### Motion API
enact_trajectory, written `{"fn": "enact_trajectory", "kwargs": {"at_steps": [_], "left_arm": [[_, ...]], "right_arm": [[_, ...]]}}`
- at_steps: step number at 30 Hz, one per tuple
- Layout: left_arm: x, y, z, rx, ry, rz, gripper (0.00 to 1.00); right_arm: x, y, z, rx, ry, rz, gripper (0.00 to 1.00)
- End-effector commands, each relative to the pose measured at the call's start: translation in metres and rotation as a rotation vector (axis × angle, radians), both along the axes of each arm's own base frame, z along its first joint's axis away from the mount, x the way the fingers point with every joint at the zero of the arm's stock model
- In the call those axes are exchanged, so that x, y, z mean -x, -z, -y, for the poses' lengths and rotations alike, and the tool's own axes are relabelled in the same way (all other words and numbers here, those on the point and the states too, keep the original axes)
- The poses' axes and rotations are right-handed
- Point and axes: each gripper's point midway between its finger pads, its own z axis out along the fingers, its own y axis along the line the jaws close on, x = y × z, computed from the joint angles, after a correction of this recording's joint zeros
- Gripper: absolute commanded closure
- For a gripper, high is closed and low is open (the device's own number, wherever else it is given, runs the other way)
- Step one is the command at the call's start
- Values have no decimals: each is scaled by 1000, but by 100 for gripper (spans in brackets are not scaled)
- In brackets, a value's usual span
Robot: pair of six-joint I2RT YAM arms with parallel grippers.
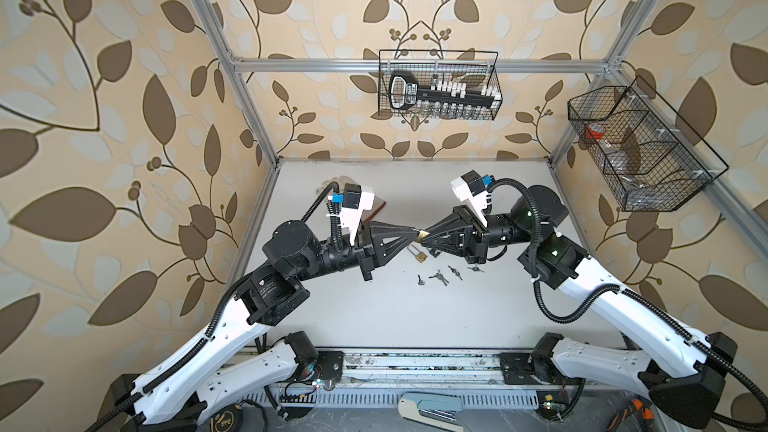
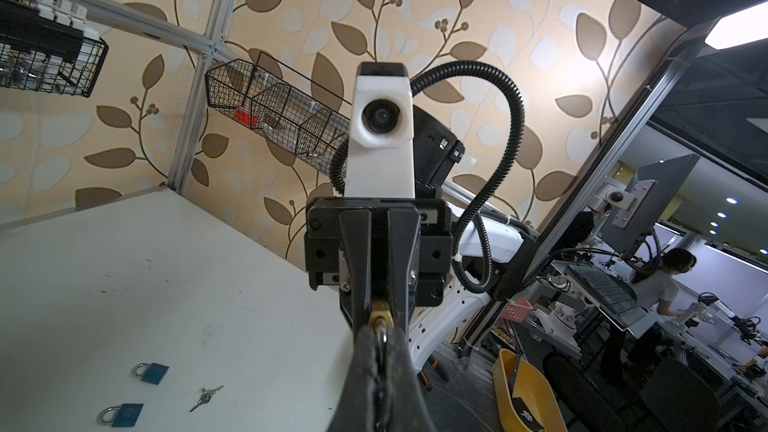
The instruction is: Lock with the key
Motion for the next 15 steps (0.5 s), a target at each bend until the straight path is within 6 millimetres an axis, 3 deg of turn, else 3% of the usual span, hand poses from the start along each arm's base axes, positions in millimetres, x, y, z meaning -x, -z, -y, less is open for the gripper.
{"fn": "enact_trajectory", "kwargs": {"at_steps": [1, 3, 4, 6, 8, 15], "left_arm": [[5, 94, 20, -260, 54, -203, 100], [-9, 78, 2, -232, -74, -168, 100], [-15, 70, -7, -220, -133, -153, 100], [-21, 52, -19, -183, -211, -120, 100], [-25, 38, -28, -140, -264, -99, 100], [-45, 27, -48, -81, -427, -127, 100]], "right_arm": [[-6, -32, 4, -73, 116, 187, 100], [-5, -18, 10, -31, 151, 227, 100], [-3, -10, 14, -12, 163, 245, 94], [-6, 10, 19, 47, 214, 260, 70], [-12, 25, 27, 81, 285, 278, 61], [-41, 62, 49, 134, 557, 276, 56]]}}
